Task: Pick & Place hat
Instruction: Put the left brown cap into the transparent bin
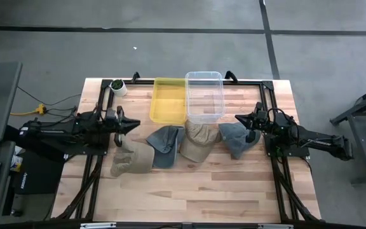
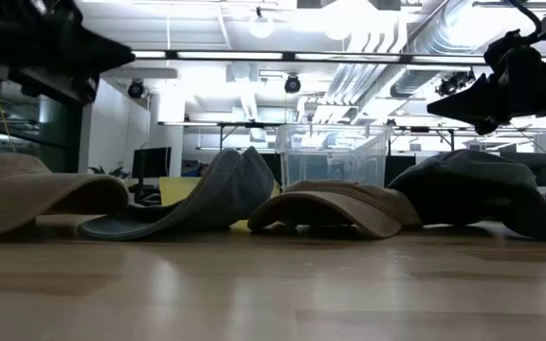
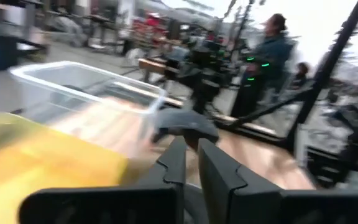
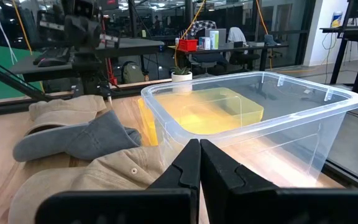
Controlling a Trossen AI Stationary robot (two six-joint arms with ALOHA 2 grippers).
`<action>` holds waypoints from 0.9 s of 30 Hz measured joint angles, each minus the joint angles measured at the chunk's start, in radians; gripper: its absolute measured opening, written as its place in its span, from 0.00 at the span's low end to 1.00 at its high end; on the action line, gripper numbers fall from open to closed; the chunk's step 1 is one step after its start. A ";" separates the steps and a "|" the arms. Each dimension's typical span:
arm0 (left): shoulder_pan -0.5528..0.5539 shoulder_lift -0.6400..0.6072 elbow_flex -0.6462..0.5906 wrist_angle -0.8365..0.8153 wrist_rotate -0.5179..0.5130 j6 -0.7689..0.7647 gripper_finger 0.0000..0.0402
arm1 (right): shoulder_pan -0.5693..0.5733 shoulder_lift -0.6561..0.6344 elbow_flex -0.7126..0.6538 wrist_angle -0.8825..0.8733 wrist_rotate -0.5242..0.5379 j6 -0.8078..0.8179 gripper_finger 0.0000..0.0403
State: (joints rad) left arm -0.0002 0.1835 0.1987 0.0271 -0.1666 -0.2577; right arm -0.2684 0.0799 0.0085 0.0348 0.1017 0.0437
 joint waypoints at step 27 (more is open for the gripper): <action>0.000 0.661 0.747 -1.072 0.272 -0.034 0.52 | 0.000 0.000 0.000 0.000 0.000 0.000 0.00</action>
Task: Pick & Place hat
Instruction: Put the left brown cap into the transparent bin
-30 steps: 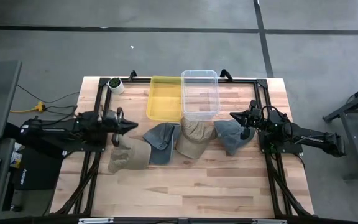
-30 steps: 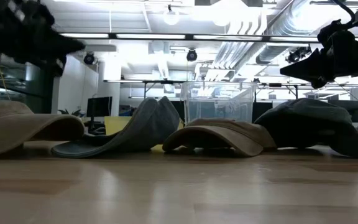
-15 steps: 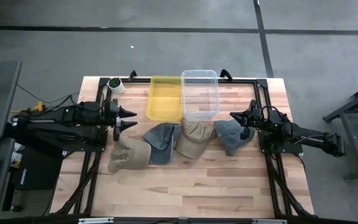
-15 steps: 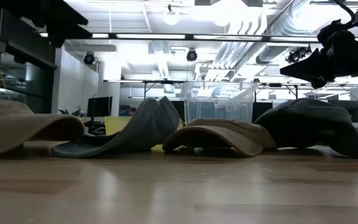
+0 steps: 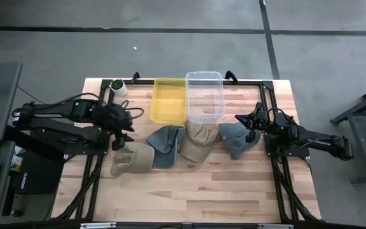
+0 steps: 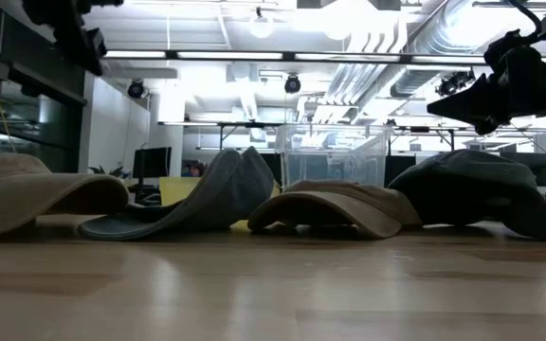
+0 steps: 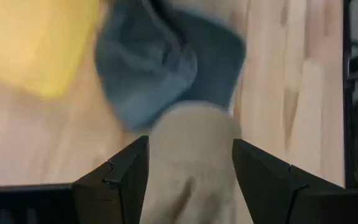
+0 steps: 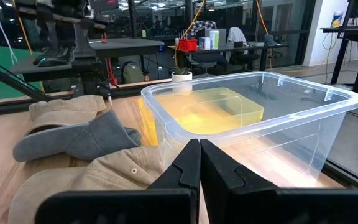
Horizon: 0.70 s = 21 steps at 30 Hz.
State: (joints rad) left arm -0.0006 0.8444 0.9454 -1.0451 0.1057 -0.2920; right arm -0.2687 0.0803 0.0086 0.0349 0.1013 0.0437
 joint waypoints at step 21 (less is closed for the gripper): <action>-0.143 0.343 0.038 -0.132 0.063 0.269 0.52 | 0.000 0.000 0.000 0.000 0.000 0.000 0.00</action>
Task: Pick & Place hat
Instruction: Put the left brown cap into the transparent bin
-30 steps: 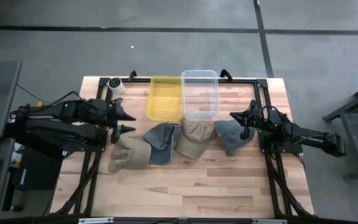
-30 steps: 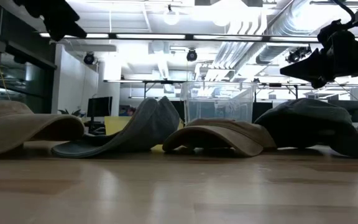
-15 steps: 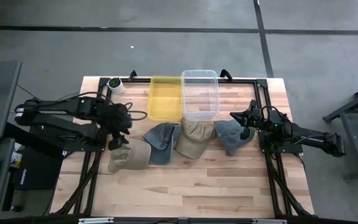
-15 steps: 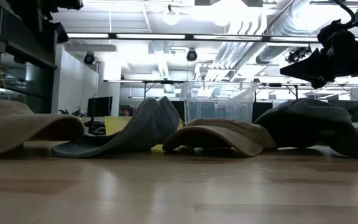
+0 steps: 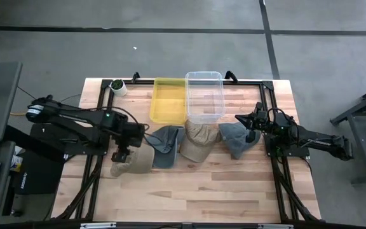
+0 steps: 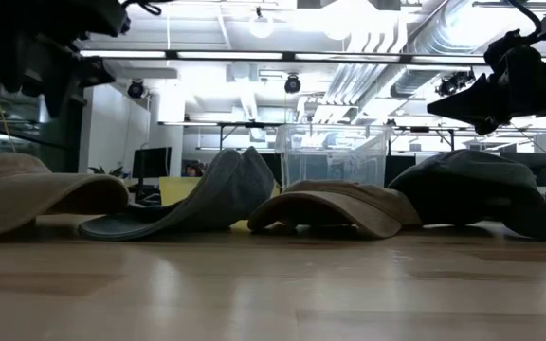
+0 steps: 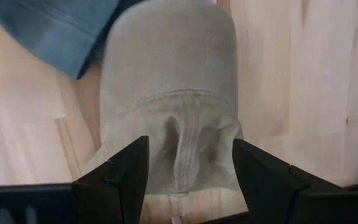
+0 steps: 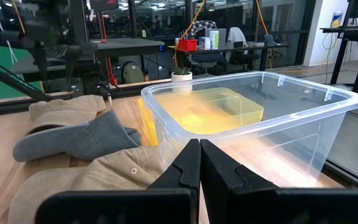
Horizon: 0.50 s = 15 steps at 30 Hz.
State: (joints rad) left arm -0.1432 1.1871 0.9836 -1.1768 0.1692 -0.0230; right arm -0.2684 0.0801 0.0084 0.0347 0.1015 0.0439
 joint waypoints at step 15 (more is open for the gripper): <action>-0.028 0.111 -0.003 0.019 -0.053 -0.009 0.80 | 0.000 0.000 0.000 0.000 0.000 0.000 0.00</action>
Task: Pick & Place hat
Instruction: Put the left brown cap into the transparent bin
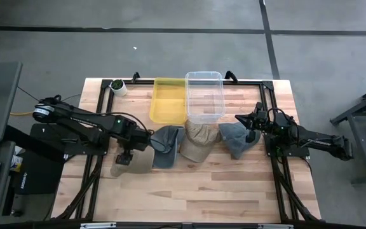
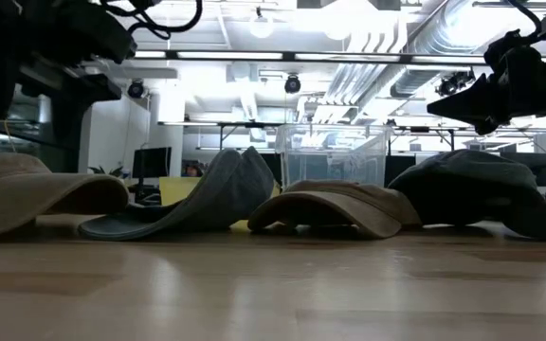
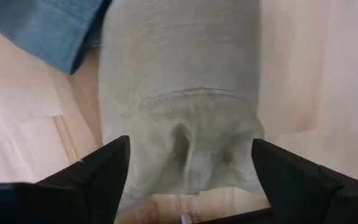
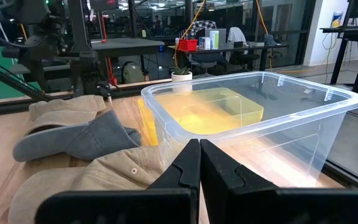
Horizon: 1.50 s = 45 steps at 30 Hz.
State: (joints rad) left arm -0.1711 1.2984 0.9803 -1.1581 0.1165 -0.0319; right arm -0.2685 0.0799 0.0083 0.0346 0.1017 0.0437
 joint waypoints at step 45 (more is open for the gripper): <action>0.000 0.009 -0.194 0.155 -0.025 -0.097 0.84 | 0.000 0.000 0.000 0.006 0.000 0.000 0.00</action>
State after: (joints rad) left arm -0.1707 1.3071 0.7868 -1.0027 0.0917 -0.1292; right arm -0.2685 0.0801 0.0082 0.0410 0.1018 0.0438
